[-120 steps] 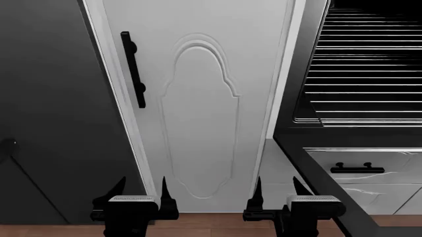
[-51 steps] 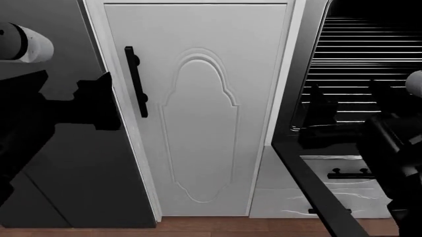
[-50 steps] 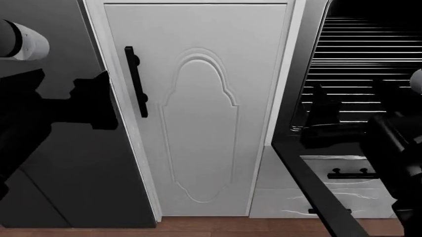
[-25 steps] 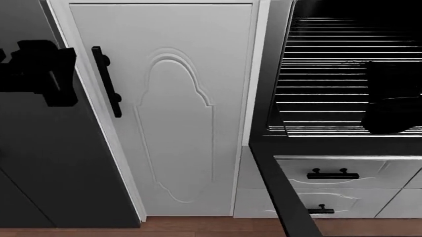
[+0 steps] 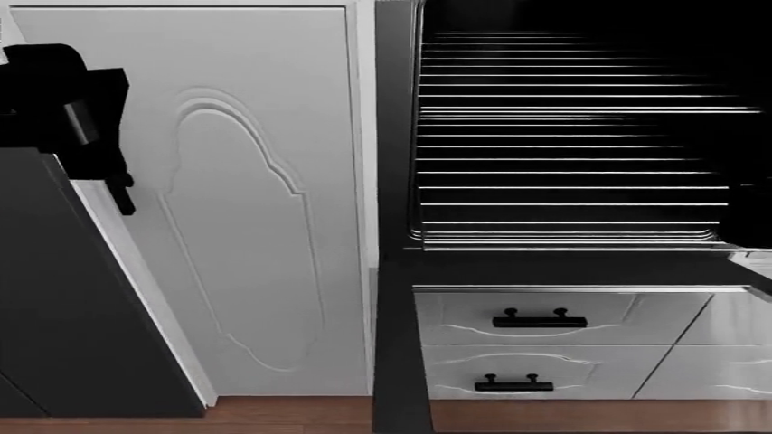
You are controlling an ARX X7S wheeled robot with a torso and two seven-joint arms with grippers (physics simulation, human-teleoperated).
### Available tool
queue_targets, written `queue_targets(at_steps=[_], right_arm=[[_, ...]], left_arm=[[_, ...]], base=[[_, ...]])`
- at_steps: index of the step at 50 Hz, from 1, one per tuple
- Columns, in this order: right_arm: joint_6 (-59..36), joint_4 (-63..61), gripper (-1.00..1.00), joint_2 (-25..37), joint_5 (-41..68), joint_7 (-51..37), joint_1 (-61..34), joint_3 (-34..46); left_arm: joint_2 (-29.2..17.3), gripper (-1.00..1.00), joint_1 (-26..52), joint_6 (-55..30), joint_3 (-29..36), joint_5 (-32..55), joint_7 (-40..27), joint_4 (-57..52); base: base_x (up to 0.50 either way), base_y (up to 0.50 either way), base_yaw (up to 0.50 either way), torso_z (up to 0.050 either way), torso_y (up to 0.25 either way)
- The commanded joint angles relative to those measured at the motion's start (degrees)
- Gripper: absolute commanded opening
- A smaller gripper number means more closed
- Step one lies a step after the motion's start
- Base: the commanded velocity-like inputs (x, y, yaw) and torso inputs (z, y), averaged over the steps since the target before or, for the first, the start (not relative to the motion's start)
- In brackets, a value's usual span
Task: Fully slide the bottom oven rack out.
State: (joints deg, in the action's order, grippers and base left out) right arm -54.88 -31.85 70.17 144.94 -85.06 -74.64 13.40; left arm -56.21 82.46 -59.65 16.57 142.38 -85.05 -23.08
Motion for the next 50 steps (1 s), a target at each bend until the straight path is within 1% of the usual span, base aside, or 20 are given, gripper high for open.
queue_targets(at_steps=[1, 8, 17, 31, 50], right_arm=[[1.7, -0.6, 1.00, 2.5, -0.7, 2.1, 2.3, -0.2], [1.8, -0.7, 1.00, 2.6, -0.9, 2.3, 2.1, 0.4], [3.0, -2.0, 1.00, 3.5, -2.4, 4.3, 5.4, -0.9], [4.2, -3.1, 1.00, 4.9, -3.1, 5.8, 8.1, -2.2], [4.4, -3.3, 1.00, 4.6, -2.9, 5.5, 7.0, -1.1]], left_arm=[[0.0, 1.00, 0.5, 1.1, 1.4, -0.7, 1.2, -0.2], [-0.4, 1.00, -0.2, 1.3, 1.3, -1.3, 2.5, -0.1], [-1.0, 1.00, 0.4, 2.0, 2.3, -0.7, 2.3, -0.2], [-1.7, 1.00, -1.4, 3.5, 2.7, -1.5, 3.3, -1.4], [-2.6, 1.00, -0.9, 4.1, 3.5, -1.7, 4.1, -1.6]], base=[[0.00, -0.50, 0.00, 0.000, 0.000], [0.00, -0.50, 0.00, 0.000, 0.000], [0.00, -0.50, 0.00, 0.000, 0.000], [0.00, -0.50, 0.00, 0.000, 0.000], [0.00, -0.50, 0.00, 0.000, 0.000]])
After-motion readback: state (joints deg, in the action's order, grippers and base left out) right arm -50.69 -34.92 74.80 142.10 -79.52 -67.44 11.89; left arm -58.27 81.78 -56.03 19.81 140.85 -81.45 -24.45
